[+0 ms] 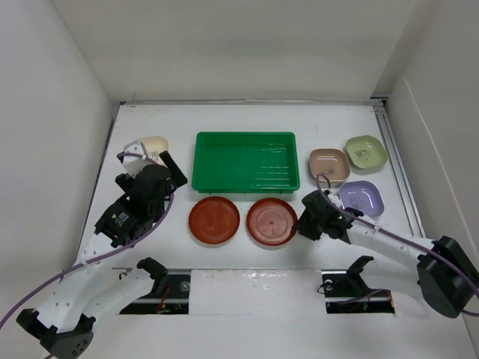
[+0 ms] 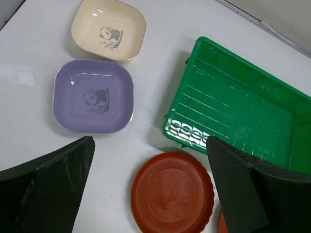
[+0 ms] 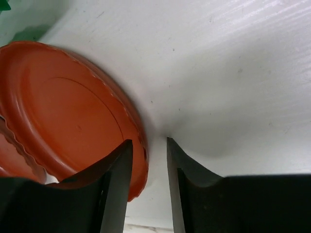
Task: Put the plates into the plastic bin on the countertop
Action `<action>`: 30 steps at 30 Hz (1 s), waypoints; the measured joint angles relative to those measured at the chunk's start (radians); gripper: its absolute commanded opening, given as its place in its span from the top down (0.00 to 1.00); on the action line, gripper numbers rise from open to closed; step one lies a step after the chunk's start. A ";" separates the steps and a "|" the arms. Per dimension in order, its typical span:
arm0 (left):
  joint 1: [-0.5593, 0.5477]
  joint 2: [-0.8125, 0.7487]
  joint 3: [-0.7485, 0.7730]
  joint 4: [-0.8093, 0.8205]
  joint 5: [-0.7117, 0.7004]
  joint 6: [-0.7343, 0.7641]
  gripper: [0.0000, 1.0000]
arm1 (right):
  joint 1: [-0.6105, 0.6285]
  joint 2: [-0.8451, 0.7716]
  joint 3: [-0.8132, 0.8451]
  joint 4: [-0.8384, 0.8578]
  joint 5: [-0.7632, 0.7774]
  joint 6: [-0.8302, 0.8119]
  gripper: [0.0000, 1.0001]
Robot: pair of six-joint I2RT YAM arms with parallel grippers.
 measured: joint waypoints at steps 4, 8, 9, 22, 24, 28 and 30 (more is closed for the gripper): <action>0.000 -0.005 0.000 0.000 0.000 0.000 0.00 | 0.000 0.033 0.003 0.016 0.009 0.002 0.78; 0.000 -0.008 0.000 0.000 0.000 0.000 0.00 | 0.000 0.081 0.024 0.034 0.012 -0.005 1.00; 0.000 -0.010 0.000 0.000 0.000 0.000 0.00 | 0.000 0.088 0.028 0.036 0.011 -0.006 1.00; 0.000 -0.010 0.000 -0.003 -0.003 0.000 0.00 | 0.112 -0.159 0.146 -0.224 0.024 0.004 1.00; 0.000 -0.007 0.000 -0.005 -0.003 -0.001 0.00 | 0.122 -0.221 0.190 -0.261 0.023 -0.002 1.00; 0.000 0.010 0.001 -0.011 0.010 -0.008 0.00 | 0.136 -0.272 0.301 -0.306 0.035 -0.030 1.00; 0.000 0.020 0.001 -0.011 0.031 -0.013 0.00 | 0.134 -0.222 0.389 -0.309 0.056 -0.070 1.00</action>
